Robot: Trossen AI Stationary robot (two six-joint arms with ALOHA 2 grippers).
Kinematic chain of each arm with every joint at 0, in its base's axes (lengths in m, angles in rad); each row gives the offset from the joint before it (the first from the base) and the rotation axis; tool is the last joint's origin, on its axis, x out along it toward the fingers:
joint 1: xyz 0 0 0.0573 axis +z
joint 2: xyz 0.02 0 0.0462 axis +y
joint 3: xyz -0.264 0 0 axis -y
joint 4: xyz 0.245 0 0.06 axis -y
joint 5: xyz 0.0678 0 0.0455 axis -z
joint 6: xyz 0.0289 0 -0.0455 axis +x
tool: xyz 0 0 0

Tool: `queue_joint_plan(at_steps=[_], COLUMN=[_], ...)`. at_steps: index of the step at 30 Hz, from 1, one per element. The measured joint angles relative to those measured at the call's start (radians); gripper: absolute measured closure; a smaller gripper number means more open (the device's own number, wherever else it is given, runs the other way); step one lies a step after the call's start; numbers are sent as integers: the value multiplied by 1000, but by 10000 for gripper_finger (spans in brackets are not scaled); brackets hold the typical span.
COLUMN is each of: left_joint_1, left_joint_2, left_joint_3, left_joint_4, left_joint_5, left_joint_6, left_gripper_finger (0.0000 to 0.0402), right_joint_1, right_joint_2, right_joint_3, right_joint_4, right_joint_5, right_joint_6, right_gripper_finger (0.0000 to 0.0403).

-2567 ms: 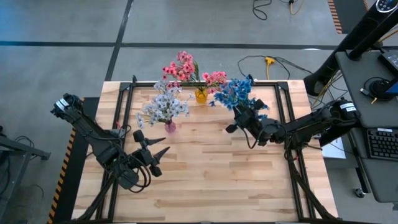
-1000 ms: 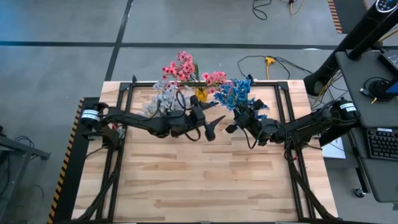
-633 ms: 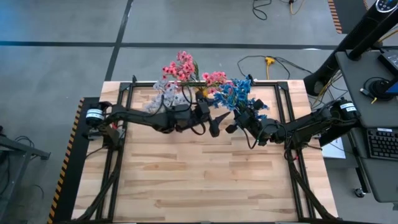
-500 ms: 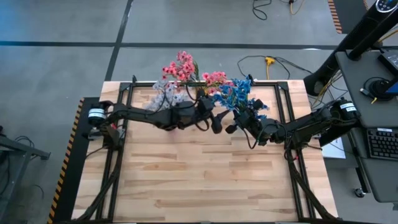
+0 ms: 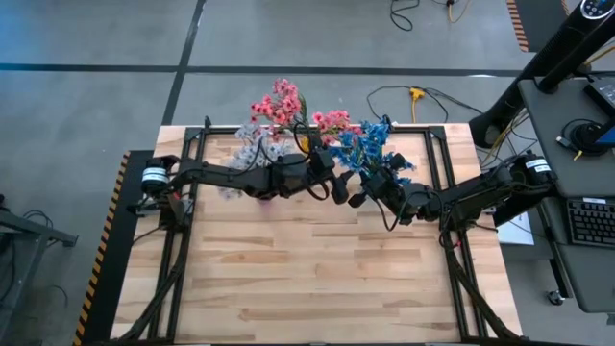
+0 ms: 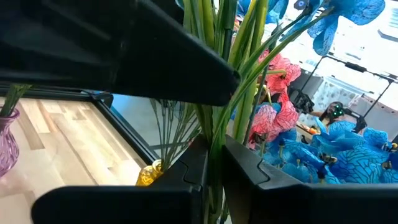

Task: Sort flowers into vase by color
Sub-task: Put the blue flowers into the blue vase

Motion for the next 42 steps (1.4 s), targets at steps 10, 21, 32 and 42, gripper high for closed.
queue_joint_plan(at_steps=[10,21,32,42], left_joint_1=[14,18,20,18], left_joint_2=[0,0,0,0], left_joint_3=[0,0,0,0], left_joint_4=[0,0,0,-16], left_joint_5=[1,7,8,27], left_joint_6=[0,23,39,61], left_gripper_finger=[292,369,370,370], right_joint_1=[0,47,201,420], right_joint_2=[-1,-6,-6,-6], right_joint_3=[0,10,67,144], right_joint_4=[0,0,0,-1], right_joint_5=[8,99,307,499], right_joint_6=[5,-8,-109,-124], right_gripper_finger=[358,266,211,208])
